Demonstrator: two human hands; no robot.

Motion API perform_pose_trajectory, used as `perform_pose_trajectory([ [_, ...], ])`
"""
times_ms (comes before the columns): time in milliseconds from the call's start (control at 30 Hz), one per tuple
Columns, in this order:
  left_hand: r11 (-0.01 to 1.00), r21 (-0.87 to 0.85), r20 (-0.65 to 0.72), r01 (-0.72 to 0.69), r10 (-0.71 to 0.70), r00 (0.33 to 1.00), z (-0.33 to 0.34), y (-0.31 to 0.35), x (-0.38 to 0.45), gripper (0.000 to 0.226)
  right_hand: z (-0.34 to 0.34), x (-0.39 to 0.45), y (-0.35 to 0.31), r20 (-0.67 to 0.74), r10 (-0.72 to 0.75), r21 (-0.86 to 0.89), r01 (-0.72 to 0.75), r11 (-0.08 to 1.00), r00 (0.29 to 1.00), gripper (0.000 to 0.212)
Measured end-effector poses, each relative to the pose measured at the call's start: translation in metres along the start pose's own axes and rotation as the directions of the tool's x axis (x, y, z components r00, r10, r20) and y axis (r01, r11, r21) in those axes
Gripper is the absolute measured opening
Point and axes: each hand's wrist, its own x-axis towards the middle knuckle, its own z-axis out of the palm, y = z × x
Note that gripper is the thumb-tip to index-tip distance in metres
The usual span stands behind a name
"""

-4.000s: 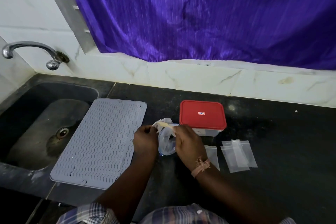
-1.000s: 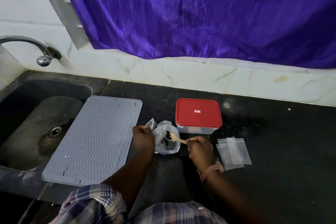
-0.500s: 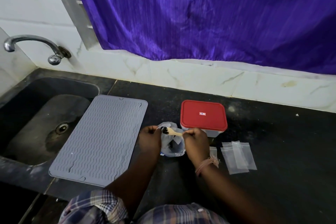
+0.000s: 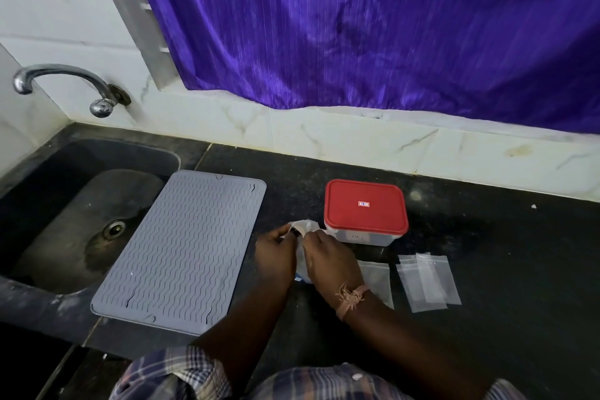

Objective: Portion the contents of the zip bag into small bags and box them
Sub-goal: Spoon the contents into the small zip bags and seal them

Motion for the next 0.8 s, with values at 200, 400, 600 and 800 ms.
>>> perform_pose_trajectory([
  [200, 0.992, 0.073, -0.085, 0.102, -0.096, 0.992, -0.001, 0.005, 0.004, 0.021, -0.009, 0.001, 0.006, -0.103, -0.010, 0.044, 0.015, 0.999, 0.995, 0.026],
  [400, 0.987, -0.061, -0.081, 0.149, -0.154, 0.985, -0.009, 0.007, 0.011, 0.019, -0.027, -0.017, 0.014, -0.171, 0.376, 0.504, -0.247, 0.827, 0.911, 0.008],
  [600, 0.980, -0.114, -0.170, 0.166, -0.183, 0.968, -0.008, 0.014, 0.008, 0.027, -0.023, -0.049, 0.036, -0.065, 0.637, 0.582, -0.489, 0.650, 0.769, 0.010],
  [800, 0.991, -0.111, -0.098, 0.075, -0.086, 0.991, -0.004, 0.026, 0.005, 0.020, 0.002, -0.045, 0.029, 0.054, 0.663, 0.555, -0.574, 0.602, 0.747, 0.009],
])
